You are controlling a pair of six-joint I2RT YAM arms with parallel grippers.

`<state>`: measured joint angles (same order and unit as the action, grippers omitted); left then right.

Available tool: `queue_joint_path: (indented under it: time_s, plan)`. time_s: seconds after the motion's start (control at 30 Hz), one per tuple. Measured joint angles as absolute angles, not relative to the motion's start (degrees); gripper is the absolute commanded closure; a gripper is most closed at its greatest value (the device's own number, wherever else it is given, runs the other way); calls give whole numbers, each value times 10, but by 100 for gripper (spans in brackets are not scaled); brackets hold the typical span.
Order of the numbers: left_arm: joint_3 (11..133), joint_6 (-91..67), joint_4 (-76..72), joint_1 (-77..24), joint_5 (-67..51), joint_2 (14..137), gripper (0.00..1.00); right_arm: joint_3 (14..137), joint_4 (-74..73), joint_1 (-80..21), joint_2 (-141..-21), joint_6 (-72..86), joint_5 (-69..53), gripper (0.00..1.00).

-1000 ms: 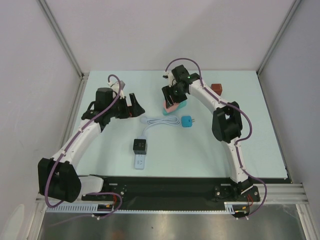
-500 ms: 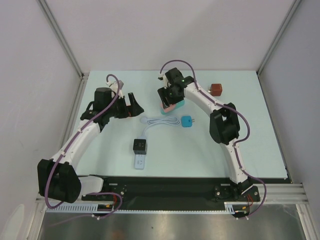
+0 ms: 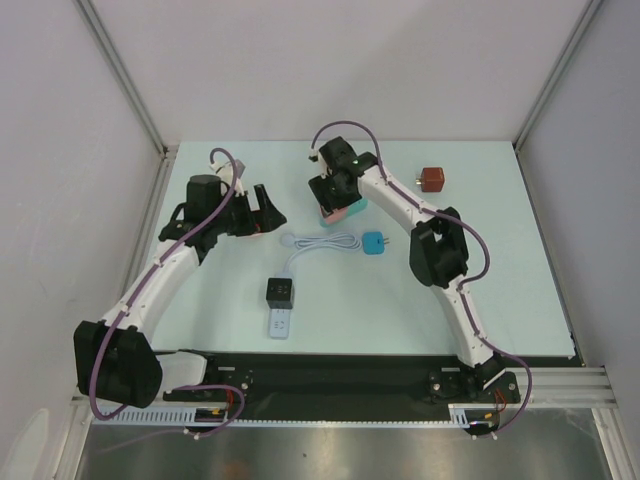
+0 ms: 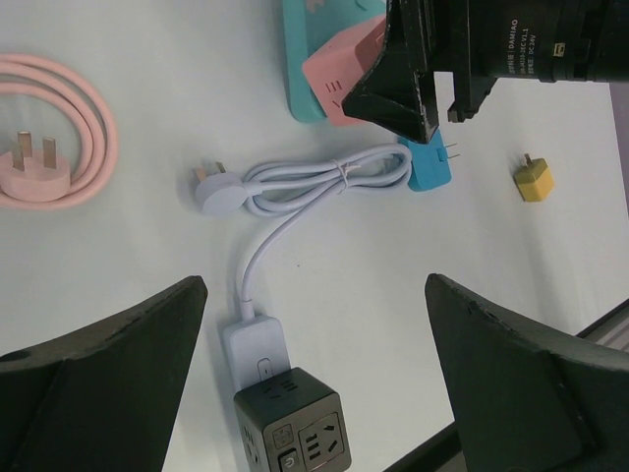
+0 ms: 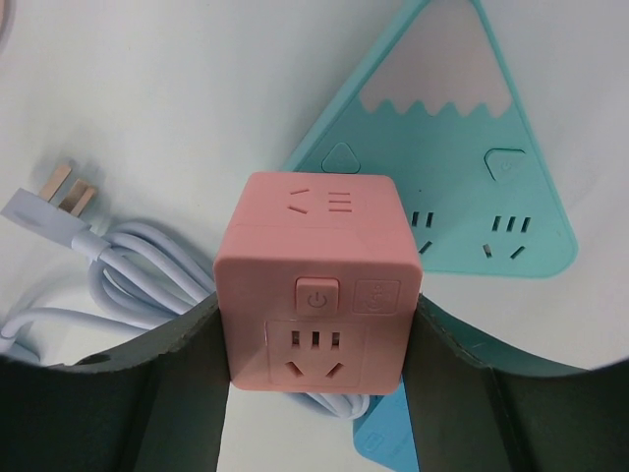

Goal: Insert the plug

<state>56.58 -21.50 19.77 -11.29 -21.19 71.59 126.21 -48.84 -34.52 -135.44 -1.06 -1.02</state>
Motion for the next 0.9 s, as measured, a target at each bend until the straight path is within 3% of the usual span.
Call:
queue_joint_path:
  time_s: [0.23,0.9]
  plan:
    - [566,-215,198,-109,-211,715,0,1317,-521,-347,-1386,-11,-6,100]
    - [566,-216,198,-103,-207,714,0,1323,-489,-354,-1404,-20,2,100]
